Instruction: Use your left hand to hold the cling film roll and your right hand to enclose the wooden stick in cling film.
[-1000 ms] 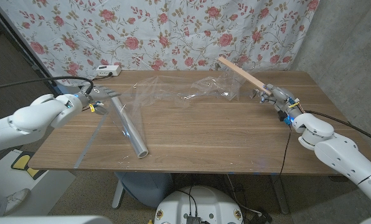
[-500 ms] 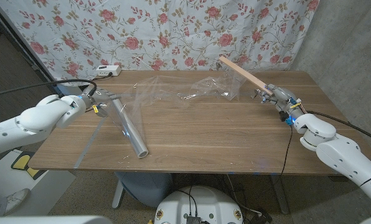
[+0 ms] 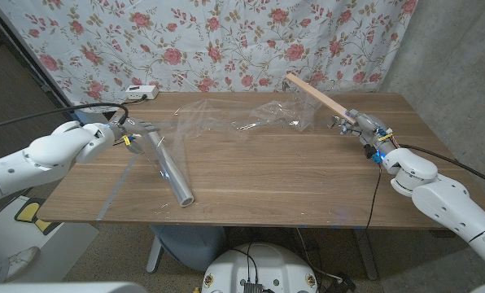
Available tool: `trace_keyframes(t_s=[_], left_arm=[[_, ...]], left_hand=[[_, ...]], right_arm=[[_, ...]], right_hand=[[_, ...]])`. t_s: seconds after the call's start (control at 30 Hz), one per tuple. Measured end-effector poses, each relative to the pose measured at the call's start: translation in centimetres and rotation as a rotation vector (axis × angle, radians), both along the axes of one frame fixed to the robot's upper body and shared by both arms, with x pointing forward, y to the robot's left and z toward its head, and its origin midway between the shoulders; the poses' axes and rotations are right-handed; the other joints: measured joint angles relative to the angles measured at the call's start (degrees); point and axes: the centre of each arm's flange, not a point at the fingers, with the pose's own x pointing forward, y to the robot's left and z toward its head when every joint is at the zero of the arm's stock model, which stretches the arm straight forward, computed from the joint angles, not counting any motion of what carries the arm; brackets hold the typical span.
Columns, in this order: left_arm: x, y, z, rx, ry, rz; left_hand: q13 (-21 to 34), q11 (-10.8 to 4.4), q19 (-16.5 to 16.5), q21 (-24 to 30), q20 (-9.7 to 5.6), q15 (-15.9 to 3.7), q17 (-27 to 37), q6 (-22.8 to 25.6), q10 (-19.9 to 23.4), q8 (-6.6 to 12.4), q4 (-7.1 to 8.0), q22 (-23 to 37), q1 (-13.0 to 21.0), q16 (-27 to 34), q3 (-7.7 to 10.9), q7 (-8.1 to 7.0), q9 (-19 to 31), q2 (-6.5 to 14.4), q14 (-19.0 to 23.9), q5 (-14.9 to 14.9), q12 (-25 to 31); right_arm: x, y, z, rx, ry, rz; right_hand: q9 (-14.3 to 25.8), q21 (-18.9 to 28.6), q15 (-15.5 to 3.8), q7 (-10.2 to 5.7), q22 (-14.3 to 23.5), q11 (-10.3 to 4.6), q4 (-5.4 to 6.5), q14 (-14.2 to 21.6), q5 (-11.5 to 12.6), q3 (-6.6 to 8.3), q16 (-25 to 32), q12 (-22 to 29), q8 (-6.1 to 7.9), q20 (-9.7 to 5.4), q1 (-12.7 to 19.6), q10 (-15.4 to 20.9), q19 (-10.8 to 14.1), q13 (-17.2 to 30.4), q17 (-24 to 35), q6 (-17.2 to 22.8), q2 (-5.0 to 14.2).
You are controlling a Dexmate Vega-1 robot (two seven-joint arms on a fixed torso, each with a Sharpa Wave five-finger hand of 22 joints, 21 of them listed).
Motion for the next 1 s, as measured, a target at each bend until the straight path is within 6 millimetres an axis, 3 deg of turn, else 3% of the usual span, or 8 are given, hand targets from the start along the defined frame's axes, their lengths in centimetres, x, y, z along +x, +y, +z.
trace_keyframes(t_s=[0.13,0.4,0.67,0.9,1.0], left_arm=[[0.4,-0.2,0.1,0.003,0.002,-0.006],[1.1,-0.7,0.1,0.029,0.009,-0.026],[1.7,-1.1,0.0,0.045,0.016,-0.043],[2.1,-1.1,0.0,0.053,0.017,-0.053],[2.2,-1.2,0.0,0.056,0.019,-0.056]], left_hand=[[0.0,-0.41,0.71,0.0,-0.71,-0.02,-0.02,0.18,0.4,0.0,0.23,0.14,0.45,0.0,-0.23,-0.01,0.0,0.01,0.02,0.0,0.42],[0.14,-1.34,-0.07,-0.28,-1.64,-2.2,0.13,0.7,2.58,0.0,0.23,0.13,0.97,0.0,-0.71,-0.11,0.0,0.08,0.91,0.0,1.27],[0.27,-1.96,-1.88,-0.96,-1.43,-3.02,0.14,0.69,3.6,0.0,0.24,0.13,1.82,0.0,-1.19,-0.11,0.0,-0.3,0.72,0.0,1.62],[0.4,-3.27,-3.02,-0.96,-1.33,-4.05,0.13,0.89,7.24,0.0,-0.08,0.13,3.72,0.0,-1.5,-0.95,0.0,-0.69,0.5,0.0,2.74],[0.4,-3.16,-3.12,-0.96,-1.42,-4.14,0.13,1.64,7.68,0.1,-0.08,0.13,3.92,0.0,-1.5,-1.4,0.0,-0.88,0.4,0.0,2.96]], right_arm=[[0.1,0.0,-0.1,0.001,0.002,-0.001],[0.1,0.0,-0.2,0.004,0.004,-0.007],[0.1,-0.1,-0.4,0.007,0.008,-0.014],[-0.1,-0.1,-0.2,0.008,0.003,-0.016],[-0.1,-0.1,-0.2,0.008,0.004,-0.017]], right_hand=[[0.0,0.0,-0.02,0.0,0.0,0.0,0.0,-0.02,-0.02,0.0,0.0,0.02,0.0,0.0,0.0,0.0,0.0,0.0,-0.03,0.0,0.0],[-0.01,0.0,-0.11,0.0,0.0,0.0,0.0,-0.11,-0.03,0.0,0.1,0.02,0.07,0.0,0.0,0.0,0.0,0.01,0.01,0.0,0.0],[0.02,0.0,-0.1,0.0,0.0,0.0,0.0,-0.11,-0.04,0.0,0.02,0.01,0.18,0.0,0.0,0.0,0.0,0.02,0.01,0.0,0.0],[0.03,0.0,-0.08,0.0,0.0,0.0,0.0,-0.11,-0.08,0.0,0.0,-0.01,0.17,0.0,0.0,0.0,0.0,0.02,0.01,0.0,0.0],[0.03,0.0,0.0,0.0,0.0,0.0,0.0,-0.18,-0.09,0.0,0.0,-0.04,0.17,0.0,0.0,0.0,0.0,0.02,0.01,0.0,0.0]])
